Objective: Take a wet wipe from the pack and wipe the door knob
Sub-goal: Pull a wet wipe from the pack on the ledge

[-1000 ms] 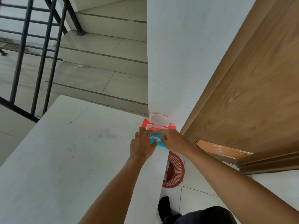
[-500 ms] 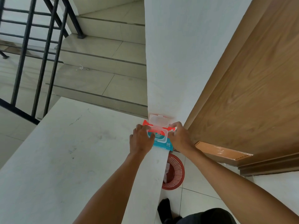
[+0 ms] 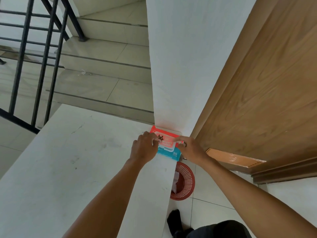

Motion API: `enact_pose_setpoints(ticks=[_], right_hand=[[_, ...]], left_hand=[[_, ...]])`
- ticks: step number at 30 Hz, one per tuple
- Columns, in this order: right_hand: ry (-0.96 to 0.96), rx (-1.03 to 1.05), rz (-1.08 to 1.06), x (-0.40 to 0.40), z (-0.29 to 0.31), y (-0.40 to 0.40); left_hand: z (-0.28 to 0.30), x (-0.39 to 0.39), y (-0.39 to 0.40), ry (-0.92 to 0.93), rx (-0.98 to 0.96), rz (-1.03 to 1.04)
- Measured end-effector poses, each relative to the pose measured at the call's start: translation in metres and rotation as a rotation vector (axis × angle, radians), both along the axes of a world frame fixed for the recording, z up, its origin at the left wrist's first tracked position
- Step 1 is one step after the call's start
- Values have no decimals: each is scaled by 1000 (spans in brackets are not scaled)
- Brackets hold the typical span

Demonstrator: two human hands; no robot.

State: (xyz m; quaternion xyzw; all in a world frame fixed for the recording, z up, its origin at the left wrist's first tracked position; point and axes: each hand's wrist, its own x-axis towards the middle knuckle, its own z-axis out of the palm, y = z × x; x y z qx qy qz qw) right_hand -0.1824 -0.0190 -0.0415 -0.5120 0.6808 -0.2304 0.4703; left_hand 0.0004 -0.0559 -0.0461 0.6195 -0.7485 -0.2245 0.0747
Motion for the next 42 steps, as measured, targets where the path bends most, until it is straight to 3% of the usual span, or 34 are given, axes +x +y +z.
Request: enact_pose_setpoints(ticks=[7,18,21,24,28,33,39,42], right_hand=[[166,-26,130,10,-6,16],[154,-28,115,12,-7,14],[14,-82,-70,6,1,10],[-120,-90,-211,-2,12,6],[-262,-124,-335,-19,22,7],[-372,-102,-449,-58,40,17],[-385,-102,-496,-104,73,38],[-442,-136,-486,-131,84,52]], left_hand=[[-27,11,35,-164,-272,-329],[-13,-8,38,-196,-131,-212],[0,-21,35,62,-62,-90],[20,-45,30,287,119,-106],[40,-68,30,601,273,126],[51,-97,26,624,299,129],[71,-150,28,865,432,136],[83,-185,28,865,429,59]])
